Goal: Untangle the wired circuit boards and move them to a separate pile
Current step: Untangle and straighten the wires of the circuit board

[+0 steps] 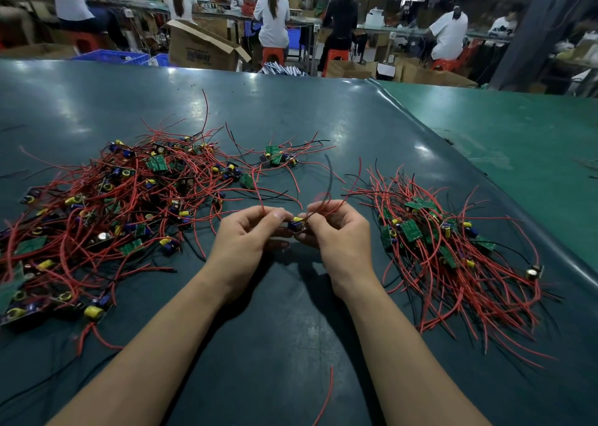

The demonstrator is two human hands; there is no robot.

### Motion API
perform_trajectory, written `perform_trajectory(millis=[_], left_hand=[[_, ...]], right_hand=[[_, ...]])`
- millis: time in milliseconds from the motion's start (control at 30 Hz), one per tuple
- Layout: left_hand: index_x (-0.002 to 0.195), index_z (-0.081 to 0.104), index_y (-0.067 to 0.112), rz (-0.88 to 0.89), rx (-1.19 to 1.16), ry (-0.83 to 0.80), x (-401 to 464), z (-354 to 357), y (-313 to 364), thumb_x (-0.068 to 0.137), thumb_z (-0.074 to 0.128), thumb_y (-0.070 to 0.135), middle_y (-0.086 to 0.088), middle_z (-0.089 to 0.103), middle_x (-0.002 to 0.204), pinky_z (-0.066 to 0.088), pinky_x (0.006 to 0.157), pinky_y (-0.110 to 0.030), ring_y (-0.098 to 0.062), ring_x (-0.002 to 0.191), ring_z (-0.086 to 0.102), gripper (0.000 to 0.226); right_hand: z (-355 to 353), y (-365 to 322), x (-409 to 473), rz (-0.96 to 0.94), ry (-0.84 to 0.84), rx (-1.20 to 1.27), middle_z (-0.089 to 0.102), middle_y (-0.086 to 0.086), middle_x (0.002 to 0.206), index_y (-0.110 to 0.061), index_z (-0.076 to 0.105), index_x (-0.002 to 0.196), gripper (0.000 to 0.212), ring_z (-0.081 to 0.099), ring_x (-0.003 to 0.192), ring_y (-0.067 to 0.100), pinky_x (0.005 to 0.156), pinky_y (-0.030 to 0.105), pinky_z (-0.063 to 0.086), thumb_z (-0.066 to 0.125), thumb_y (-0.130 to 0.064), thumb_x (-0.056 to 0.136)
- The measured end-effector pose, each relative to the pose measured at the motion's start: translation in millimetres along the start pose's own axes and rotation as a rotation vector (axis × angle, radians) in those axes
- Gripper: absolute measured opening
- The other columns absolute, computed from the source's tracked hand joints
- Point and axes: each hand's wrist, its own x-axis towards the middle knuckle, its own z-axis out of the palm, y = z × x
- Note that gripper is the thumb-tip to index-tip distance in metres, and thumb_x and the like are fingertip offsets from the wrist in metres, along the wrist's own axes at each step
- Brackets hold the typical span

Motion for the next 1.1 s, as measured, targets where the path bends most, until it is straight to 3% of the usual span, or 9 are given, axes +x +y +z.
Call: perform_trajectory(millis=[200,333,433,500,600,700,867,1000,1100], left_hand=[[0.093,0.071,0.012,0.164,0.190,-0.162,-6,-1,-1,0.076,0.076,0.008,-0.001,0.073,0.095,0.054,0.071,-0.026,-0.013,0.080,0.066,0.018],[0.089,0.063,0.003,-0.010,-0.059,0.030,0,3,0,0.091,0.063,0.020,-0.008,0.072,0.085,0.055,0.062,-0.026,-0.018,0.070,0.067,0.017],[0.085,0.057,0.007,-0.154,-0.347,0.102,8,-1,4,0.101,0.047,0.018,-0.010,0.073,0.083,0.057,0.062,-0.026,-0.019,0.065,0.067,0.021],[0.091,0.059,0.009,-0.134,-0.309,0.033,8,-2,3,0.092,0.060,0.021,-0.007,0.072,0.081,0.057,0.064,-0.025,-0.018,0.064,0.066,0.012],[0.100,0.067,0.009,-0.009,-0.062,-0.094,1,-2,-5,0.068,0.078,0.024,-0.008,0.074,0.086,0.056,0.071,-0.022,-0.016,0.074,0.068,0.037],[0.100,0.070,0.005,0.039,-0.026,-0.055,2,-2,-7,0.073,0.072,0.020,-0.012,0.075,0.090,0.057,0.076,-0.023,-0.018,0.081,0.071,0.031],[0.088,0.069,0.007,-0.062,-0.094,-0.023,5,-1,-4,0.093,0.057,0.021,-0.008,0.071,0.076,0.052,0.058,-0.020,-0.012,0.060,0.062,0.019],[0.092,0.067,0.004,-0.089,-0.050,-0.024,3,0,-3,0.095,0.054,0.030,-0.015,0.064,0.070,0.042,0.044,-0.024,-0.013,0.049,0.052,0.029],[0.093,0.065,0.005,-0.112,-0.138,-0.020,3,0,-2,0.089,0.061,0.024,-0.012,0.068,0.075,0.050,0.050,-0.021,-0.013,0.053,0.059,0.020]], right_hand=[[0,6,1,-0.101,0.015,-0.254,0.068,0.009,0.079,-0.015,0.063,0.078,0.018,0.068,0.077,0.029,0.073,0.044,0.059,0.066,0.002,0.086],[0,0,2,0.101,-0.008,0.147,0.067,0.009,0.074,-0.008,0.062,0.081,0.016,0.068,0.066,0.016,0.055,0.024,0.056,0.063,0.005,0.090],[-4,-2,4,0.132,0.003,0.297,0.070,0.007,0.073,-0.006,0.062,0.084,0.013,0.070,0.065,0.016,0.055,0.023,0.056,0.061,0.004,0.091],[-3,-3,2,0.107,-0.011,0.303,0.070,0.003,0.070,-0.006,0.063,0.084,0.012,0.070,0.065,0.015,0.055,0.022,0.056,0.063,0.004,0.090],[0,-3,-1,0.090,-0.048,0.242,0.069,0.001,0.065,-0.006,0.064,0.081,0.011,0.068,0.062,0.012,0.054,0.021,0.055,0.067,0.003,0.086],[0,-3,-2,0.109,-0.090,0.245,0.072,0.005,0.071,-0.004,0.068,0.086,0.008,0.069,0.065,0.013,0.057,0.021,0.055,0.066,0.004,0.087],[-4,-6,-1,0.160,-0.171,0.225,0.074,0.006,0.076,0.005,0.068,0.104,0.016,0.069,0.065,0.014,0.060,0.020,0.057,0.063,0.004,0.089],[-7,-10,-3,0.234,-0.268,0.234,0.075,0.008,0.080,-0.002,0.071,0.097,0.011,0.066,0.059,0.014,0.058,0.021,0.057,0.064,-0.001,0.089],[-8,-12,-4,0.244,-0.261,0.272,0.074,0.009,0.076,-0.002,0.071,0.088,0.008,0.068,0.060,0.016,0.057,0.021,0.056,0.064,0.002,0.088]])
